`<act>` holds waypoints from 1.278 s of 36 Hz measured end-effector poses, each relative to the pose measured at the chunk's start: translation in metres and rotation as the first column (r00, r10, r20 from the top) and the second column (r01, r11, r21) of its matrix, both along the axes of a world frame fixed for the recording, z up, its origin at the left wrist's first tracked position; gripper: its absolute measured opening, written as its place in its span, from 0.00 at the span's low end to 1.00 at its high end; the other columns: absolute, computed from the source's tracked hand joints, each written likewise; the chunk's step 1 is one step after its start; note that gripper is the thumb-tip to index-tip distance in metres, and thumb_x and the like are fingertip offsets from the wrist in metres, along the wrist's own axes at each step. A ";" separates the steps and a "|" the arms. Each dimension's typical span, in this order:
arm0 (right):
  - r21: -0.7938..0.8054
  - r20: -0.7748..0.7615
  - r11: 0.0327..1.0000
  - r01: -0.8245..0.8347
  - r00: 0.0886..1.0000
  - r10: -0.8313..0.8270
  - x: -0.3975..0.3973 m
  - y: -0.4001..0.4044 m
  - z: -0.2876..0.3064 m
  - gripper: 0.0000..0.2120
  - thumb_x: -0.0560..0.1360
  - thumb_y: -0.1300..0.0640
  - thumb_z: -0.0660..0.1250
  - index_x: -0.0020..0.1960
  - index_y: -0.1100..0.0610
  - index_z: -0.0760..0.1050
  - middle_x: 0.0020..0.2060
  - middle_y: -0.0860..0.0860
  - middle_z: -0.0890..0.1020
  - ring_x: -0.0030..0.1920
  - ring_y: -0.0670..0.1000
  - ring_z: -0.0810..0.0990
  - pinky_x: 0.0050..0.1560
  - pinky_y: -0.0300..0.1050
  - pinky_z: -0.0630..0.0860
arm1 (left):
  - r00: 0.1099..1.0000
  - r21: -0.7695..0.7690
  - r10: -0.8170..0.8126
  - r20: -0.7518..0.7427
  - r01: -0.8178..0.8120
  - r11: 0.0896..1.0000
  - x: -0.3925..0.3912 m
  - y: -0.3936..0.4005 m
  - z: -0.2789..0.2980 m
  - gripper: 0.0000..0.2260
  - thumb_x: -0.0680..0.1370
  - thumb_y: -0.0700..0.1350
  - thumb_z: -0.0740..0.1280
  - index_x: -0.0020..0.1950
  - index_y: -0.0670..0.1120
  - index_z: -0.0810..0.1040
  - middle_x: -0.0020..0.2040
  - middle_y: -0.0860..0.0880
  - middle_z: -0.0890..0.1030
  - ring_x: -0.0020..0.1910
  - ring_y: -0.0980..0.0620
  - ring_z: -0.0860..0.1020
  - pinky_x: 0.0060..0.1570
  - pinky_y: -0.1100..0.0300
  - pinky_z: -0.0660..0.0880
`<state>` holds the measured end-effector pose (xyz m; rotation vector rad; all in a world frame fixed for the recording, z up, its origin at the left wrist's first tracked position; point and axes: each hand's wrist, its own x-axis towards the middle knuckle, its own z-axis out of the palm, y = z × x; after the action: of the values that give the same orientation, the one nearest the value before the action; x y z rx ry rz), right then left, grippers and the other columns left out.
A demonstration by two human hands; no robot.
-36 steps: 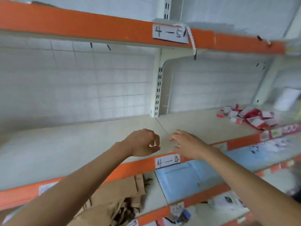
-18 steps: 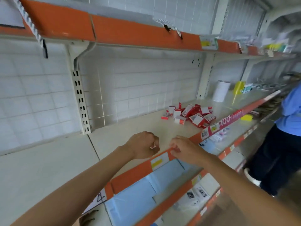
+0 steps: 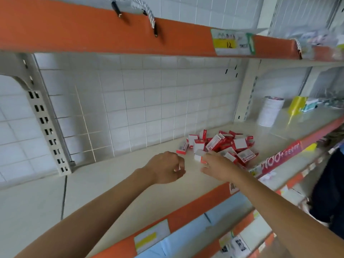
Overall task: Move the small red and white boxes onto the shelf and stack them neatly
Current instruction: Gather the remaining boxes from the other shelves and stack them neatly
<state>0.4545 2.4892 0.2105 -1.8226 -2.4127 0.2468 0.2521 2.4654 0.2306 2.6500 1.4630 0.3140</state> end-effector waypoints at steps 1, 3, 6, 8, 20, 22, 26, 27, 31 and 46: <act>0.010 -0.003 1.000 -0.020 1.000 0.020 0.004 0.011 0.000 0.20 0.77 0.51 0.61 0.68 0.53 0.68 0.60 0.50 0.69 0.57 0.53 0.73 0.56 0.51 0.73 | 1.000 0.003 0.022 0.006 -0.022 1.000 0.002 0.002 -0.001 0.09 0.78 0.50 0.62 0.53 0.50 0.79 0.51 0.51 0.79 0.44 0.55 0.74 0.46 0.61 0.71; 0.008 0.026 0.998 -0.057 0.998 0.057 0.010 0.033 -0.002 0.20 0.76 0.49 0.60 0.67 0.51 0.68 0.58 0.50 0.70 0.58 0.53 0.72 0.56 0.53 0.73 | 0.998 0.000 0.067 0.018 -0.067 0.998 0.006 0.004 -0.003 0.09 0.78 0.50 0.62 0.52 0.50 0.80 0.50 0.52 0.79 0.43 0.56 0.72 0.46 0.61 0.71; -0.006 0.090 0.997 -0.071 0.993 0.072 0.017 0.057 -0.007 0.19 0.76 0.47 0.59 0.64 0.53 0.70 0.56 0.50 0.70 0.58 0.54 0.72 0.54 0.53 0.74 | 0.992 -0.016 0.125 -0.012 -0.125 0.992 0.013 0.004 -0.005 0.09 0.78 0.50 0.62 0.53 0.50 0.79 0.50 0.52 0.80 0.47 0.54 0.76 0.46 0.61 0.72; 0.002 0.117 0.998 -0.063 0.991 0.062 0.020 0.066 -0.008 0.22 0.76 0.46 0.60 0.66 0.55 0.68 0.62 0.53 0.68 0.59 0.55 0.73 0.54 0.52 0.74 | 0.985 -0.020 0.172 -0.004 -0.172 0.985 0.018 0.003 -0.007 0.09 0.78 0.50 0.63 0.53 0.50 0.79 0.51 0.51 0.80 0.47 0.54 0.77 0.45 0.61 0.72; 0.066 0.107 0.959 -0.277 0.957 0.269 0.006 0.076 -0.031 0.25 0.76 0.45 0.61 0.67 0.58 0.62 0.65 0.57 0.67 0.62 0.61 0.72 0.54 0.53 0.72 | 0.889 -0.062 0.457 0.038 -0.454 0.889 0.033 -0.037 -0.030 0.08 0.77 0.49 0.63 0.50 0.50 0.80 0.48 0.51 0.80 0.47 0.51 0.78 0.46 0.60 0.73; 0.045 0.078 0.934 -0.355 0.933 0.351 0.001 0.074 -0.034 0.27 0.76 0.44 0.61 0.69 0.57 0.61 0.67 0.56 0.65 0.63 0.59 0.71 0.56 0.54 0.73 | 0.865 -0.069 0.499 0.051 -0.495 0.866 0.033 -0.046 -0.034 0.08 0.77 0.49 0.63 0.50 0.50 0.80 0.48 0.51 0.80 0.47 0.51 0.78 0.46 0.60 0.74; -0.025 -0.024 0.890 -0.456 0.890 0.455 -0.019 0.065 -0.038 0.23 0.74 0.44 0.64 0.61 0.59 0.68 0.64 0.55 0.68 0.63 0.57 0.71 0.54 0.49 0.72 | 0.822 -0.066 0.566 0.061 -0.562 0.824 0.026 -0.066 -0.042 0.07 0.77 0.48 0.63 0.49 0.50 0.80 0.48 0.51 0.79 0.46 0.52 0.78 0.44 0.61 0.71; -0.026 -0.062 0.875 -0.483 0.875 0.481 -0.026 0.062 -0.037 0.22 0.73 0.44 0.65 0.60 0.58 0.69 0.61 0.54 0.70 0.62 0.56 0.72 0.55 0.49 0.71 | 0.811 -0.065 0.582 0.064 -0.579 0.813 0.022 -0.072 -0.042 0.07 0.77 0.48 0.63 0.49 0.50 0.80 0.48 0.51 0.79 0.46 0.52 0.78 0.43 0.62 0.71; 0.009 -0.222 0.806 -0.592 0.785 0.579 -0.060 0.039 -0.032 0.19 0.71 0.46 0.69 0.56 0.55 0.71 0.53 0.50 0.71 0.53 0.52 0.74 0.54 0.47 0.71 | 0.753 -0.043 0.652 0.091 -0.651 0.758 -0.001 -0.103 -0.040 0.07 0.77 0.48 0.63 0.50 0.49 0.80 0.49 0.51 0.78 0.47 0.52 0.78 0.46 0.59 0.74; 0.066 -0.204 0.437 -0.897 0.416 0.886 -0.294 -0.146 -0.010 0.21 0.71 0.42 0.69 0.57 0.54 0.71 0.50 0.47 0.69 0.50 0.51 0.75 0.50 0.47 0.72 | 0.441 0.037 0.893 0.090 -0.898 0.439 -0.184 -0.315 -0.037 0.06 0.76 0.46 0.64 0.50 0.49 0.80 0.47 0.51 0.79 0.45 0.51 0.78 0.43 0.59 0.75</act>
<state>0.1604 2.3436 0.2005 -0.2308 -2.9445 0.5436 0.0682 2.1507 0.1934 1.5502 2.7635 0.5040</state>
